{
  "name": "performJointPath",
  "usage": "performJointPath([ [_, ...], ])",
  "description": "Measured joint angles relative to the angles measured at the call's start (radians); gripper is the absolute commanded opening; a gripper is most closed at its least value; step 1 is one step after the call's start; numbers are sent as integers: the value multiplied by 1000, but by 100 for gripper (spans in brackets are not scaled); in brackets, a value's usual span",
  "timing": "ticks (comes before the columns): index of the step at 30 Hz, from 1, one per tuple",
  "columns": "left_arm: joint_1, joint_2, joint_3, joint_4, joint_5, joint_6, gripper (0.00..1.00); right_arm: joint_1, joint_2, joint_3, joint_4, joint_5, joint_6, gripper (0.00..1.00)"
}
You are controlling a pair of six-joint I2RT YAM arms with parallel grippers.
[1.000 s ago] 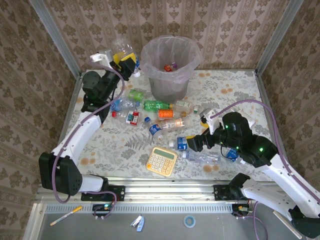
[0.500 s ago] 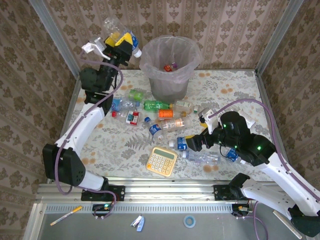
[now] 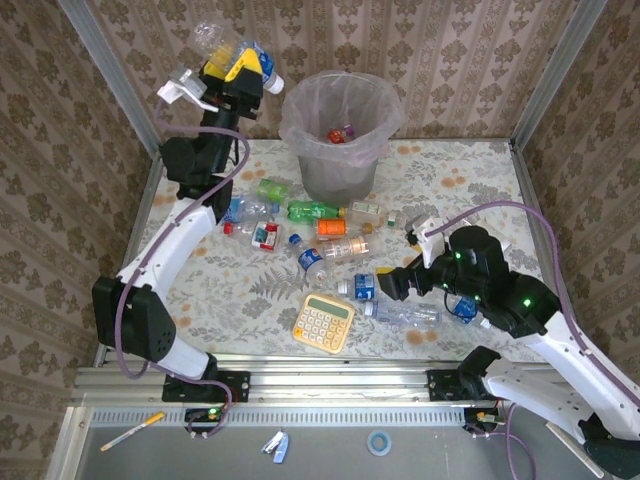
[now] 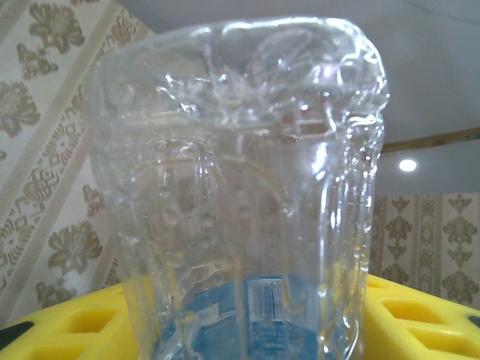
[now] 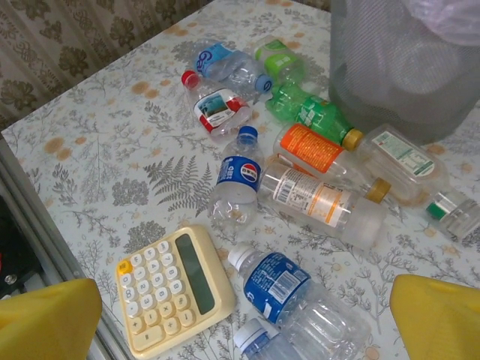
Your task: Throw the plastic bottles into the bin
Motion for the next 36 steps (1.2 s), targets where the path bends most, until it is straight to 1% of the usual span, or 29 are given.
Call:
performJointPath([
  [7,0,0,-28,102,-35,0,59,0,-62,0,9,42,-4,100],
  [14,-2,0,-39,144,-62,2,59,0,-90,-1,24,59,-8,100],
  [25,-15,19,-27,156,-62,16,61,0,-90,-12,39,62,-23,100],
  [32,-61,40,-8,136,-50,94,61,0,-97,-16,42,63,-23,100],
  [36,-66,56,24,126,-40,116,61,0,-99,-18,42,63,-23,100],
])
